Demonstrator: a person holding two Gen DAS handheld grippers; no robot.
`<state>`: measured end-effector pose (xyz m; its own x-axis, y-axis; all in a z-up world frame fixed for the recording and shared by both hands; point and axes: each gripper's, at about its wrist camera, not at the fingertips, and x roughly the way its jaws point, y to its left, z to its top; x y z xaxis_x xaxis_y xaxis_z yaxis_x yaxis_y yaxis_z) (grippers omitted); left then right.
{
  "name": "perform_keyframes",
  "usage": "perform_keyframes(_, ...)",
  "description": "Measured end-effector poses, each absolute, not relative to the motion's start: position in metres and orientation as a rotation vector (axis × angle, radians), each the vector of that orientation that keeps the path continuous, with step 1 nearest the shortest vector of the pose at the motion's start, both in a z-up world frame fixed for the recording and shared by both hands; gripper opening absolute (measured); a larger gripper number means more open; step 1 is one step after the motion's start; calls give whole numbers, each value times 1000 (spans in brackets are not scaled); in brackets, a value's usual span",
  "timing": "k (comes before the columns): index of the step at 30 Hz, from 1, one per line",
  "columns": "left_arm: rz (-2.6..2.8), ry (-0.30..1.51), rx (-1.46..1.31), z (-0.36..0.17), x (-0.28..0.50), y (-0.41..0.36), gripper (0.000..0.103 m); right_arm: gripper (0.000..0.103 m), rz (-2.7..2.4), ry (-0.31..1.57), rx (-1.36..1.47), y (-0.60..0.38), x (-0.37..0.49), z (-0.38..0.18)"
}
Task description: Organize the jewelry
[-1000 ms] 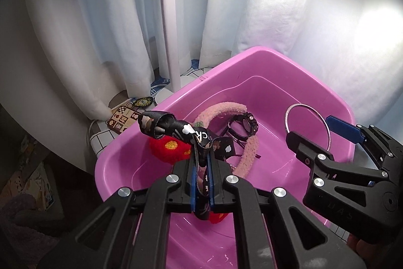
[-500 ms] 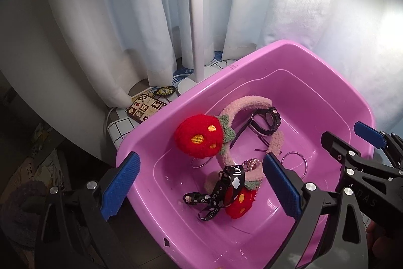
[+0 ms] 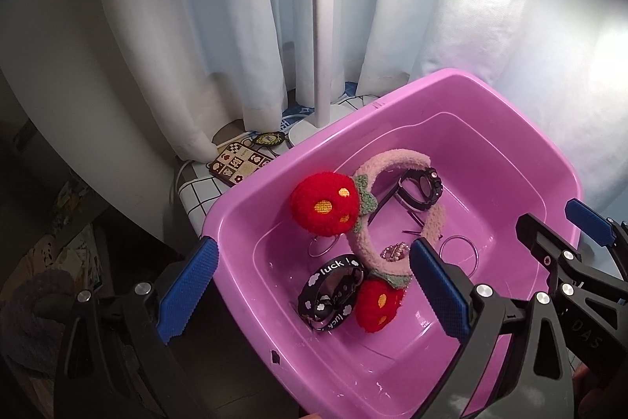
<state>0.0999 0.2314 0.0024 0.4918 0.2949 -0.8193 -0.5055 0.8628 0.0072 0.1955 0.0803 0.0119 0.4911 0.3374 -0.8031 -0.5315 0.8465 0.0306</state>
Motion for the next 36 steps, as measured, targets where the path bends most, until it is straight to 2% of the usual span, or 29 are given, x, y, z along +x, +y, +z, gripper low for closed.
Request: perform_keyframes(36,499,945,-255,7,87,227,97,73,537,906,-235,76,179,18)
